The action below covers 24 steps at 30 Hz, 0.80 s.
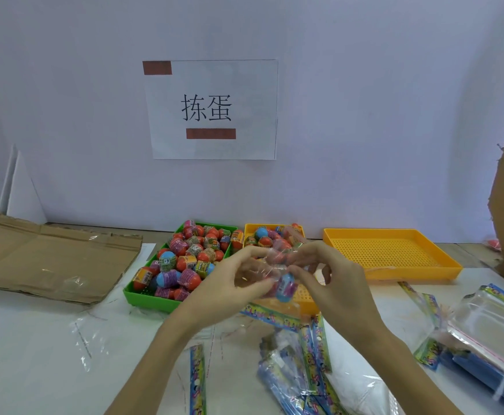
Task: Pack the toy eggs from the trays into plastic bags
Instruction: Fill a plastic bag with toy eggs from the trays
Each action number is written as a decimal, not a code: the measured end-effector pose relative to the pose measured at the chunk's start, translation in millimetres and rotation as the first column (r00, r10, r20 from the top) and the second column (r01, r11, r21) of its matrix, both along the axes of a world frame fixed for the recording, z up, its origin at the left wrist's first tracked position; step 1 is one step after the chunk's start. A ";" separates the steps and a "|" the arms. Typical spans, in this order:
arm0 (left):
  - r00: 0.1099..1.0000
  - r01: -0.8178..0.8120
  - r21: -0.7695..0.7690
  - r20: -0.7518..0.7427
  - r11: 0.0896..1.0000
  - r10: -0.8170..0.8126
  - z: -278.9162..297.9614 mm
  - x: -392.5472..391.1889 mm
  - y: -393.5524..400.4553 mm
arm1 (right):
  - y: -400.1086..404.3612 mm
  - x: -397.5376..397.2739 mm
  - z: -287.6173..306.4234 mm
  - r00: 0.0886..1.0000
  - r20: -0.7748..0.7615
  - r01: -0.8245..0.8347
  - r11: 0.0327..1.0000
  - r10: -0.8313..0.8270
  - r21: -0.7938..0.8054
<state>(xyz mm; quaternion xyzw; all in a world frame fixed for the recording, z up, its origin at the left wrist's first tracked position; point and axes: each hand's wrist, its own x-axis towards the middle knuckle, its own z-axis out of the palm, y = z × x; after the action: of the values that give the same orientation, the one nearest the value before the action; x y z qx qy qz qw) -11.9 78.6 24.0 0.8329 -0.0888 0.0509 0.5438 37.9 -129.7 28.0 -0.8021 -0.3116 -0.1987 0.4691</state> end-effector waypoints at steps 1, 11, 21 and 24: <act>0.999 0.026 0.034 -0.034 0.999 -0.025 -0.9 -1.5 1.6 | -1.3 1.1 0.3 1.000 0.000 0.018 1.000 -0.018 0.003; 0.985 -0.069 0.037 0.160 0.997 0.063 -10.5 3.3 -10.0 | -2.7 2.8 0.8 0.991 -0.091 -0.106 0.994 0.102 -0.040; 0.985 -0.151 -0.103 0.067 0.983 0.158 -4.8 2.4 1.1 | -11.5 12.2 3.8 0.991 -0.101 -0.102 0.990 0.092 -0.094; 0.997 -0.068 -0.335 0.011 0.940 0.076 -2.7 3.2 2.7 | -13.4 14.5 3.2 0.971 -0.218 -0.100 0.995 0.102 0.020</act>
<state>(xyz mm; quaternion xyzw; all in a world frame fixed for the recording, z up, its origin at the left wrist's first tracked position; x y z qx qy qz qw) -8.7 81.3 21.3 0.7306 -0.0549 0.0952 0.6739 52.4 -143.0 31.2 -0.8002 -0.2978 -0.0864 0.5134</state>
